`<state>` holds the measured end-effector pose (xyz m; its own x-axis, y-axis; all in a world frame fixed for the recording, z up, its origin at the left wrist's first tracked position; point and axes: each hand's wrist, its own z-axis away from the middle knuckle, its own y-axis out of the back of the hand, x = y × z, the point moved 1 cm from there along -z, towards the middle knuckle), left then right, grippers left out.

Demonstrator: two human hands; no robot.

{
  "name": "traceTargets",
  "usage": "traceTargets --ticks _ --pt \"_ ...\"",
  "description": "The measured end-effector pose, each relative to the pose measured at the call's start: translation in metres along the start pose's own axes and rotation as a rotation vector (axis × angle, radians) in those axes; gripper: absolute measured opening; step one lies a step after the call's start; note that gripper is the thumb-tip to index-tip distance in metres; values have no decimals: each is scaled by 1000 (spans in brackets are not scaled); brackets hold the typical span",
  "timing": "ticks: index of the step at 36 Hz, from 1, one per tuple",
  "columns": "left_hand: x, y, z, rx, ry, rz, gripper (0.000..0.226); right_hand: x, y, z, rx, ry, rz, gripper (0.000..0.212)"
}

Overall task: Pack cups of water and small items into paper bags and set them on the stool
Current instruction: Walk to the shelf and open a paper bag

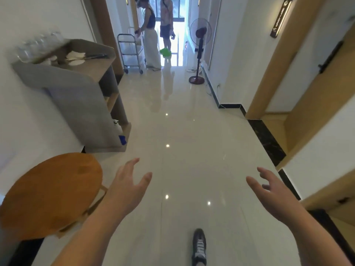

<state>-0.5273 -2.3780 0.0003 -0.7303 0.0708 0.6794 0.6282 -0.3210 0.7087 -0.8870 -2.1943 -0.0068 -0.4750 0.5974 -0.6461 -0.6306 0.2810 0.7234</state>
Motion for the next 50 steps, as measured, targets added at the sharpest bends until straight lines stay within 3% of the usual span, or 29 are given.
traceTargets --ticks 8,16,27,33,43,50 --pt "33 -5 -160 64 75 -64 68 -38 -21 -195 -47 26 -47 81" --pt "58 50 -279 229 172 -18 68 -159 -40 -373 -158 151 -45 74" --pt "-8 97 -398 288 441 48 73 -308 -147 -509 -374 334 -3 77" --pt "-33 124 -541 270 414 98 73 -369 -173 -595 -324 331 73 78" --pt "40 152 -761 123 115 115 70 -444 -130 -721 -87 201 55 78" --pt "41 147 -852 22 146 101 70 -480 -165 -809 -117 126 40 72"
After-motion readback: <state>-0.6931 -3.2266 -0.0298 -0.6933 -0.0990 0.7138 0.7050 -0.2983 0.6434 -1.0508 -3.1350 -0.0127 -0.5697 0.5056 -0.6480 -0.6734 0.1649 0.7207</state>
